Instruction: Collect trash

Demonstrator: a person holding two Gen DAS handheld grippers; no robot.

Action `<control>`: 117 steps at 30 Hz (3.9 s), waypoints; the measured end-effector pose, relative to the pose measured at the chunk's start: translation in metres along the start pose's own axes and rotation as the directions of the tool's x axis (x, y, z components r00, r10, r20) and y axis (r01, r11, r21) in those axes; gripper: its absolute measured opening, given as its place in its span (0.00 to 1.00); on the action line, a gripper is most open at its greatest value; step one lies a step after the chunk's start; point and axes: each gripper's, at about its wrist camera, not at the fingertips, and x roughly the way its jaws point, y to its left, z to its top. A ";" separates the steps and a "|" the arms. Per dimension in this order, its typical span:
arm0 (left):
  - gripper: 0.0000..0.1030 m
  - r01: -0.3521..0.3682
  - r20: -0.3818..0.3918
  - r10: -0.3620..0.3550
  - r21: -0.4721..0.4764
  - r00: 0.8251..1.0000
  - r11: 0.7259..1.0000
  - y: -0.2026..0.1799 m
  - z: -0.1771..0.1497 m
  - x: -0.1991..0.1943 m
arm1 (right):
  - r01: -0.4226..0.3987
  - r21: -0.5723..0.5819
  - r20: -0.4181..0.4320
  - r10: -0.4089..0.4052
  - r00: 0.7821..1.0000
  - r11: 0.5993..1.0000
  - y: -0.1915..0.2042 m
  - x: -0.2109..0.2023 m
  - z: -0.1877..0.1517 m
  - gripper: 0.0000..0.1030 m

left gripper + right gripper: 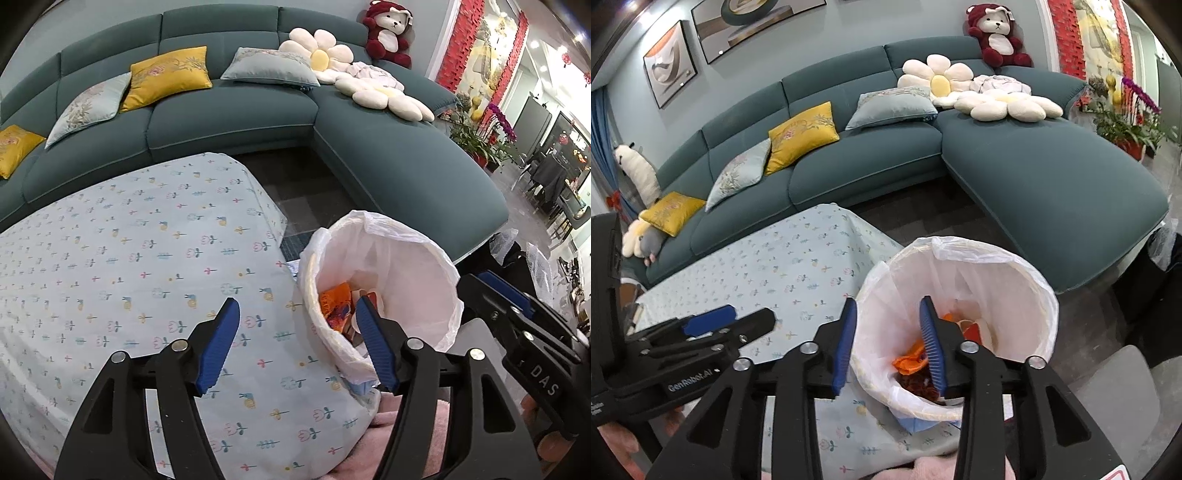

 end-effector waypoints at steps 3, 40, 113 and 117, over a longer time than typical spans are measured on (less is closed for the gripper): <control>0.64 -0.019 0.007 0.019 0.006 1.000 1.000 0.004 -0.003 -0.004 | 0.017 -0.024 -0.002 -0.017 1.000 1.000 0.006 -0.006 -0.004 0.44; 0.91 -0.219 0.039 0.220 -0.015 0.975 0.976 0.031 -0.046 -0.013 | 0.213 -0.124 -0.040 -0.220 0.975 0.969 0.019 0.010 -0.046 0.93; 0.91 -0.265 0.034 0.265 0.011 0.964 0.964 0.021 -0.050 -0.009 | 0.235 -0.118 -0.050 -0.242 0.969 0.965 0.015 0.017 -0.052 0.93; 0.91 -0.268 0.033 0.267 0.009 0.963 0.963 0.022 -0.051 -0.009 | 0.234 -0.122 -0.053 -0.242 0.969 0.964 0.015 0.017 -0.053 0.93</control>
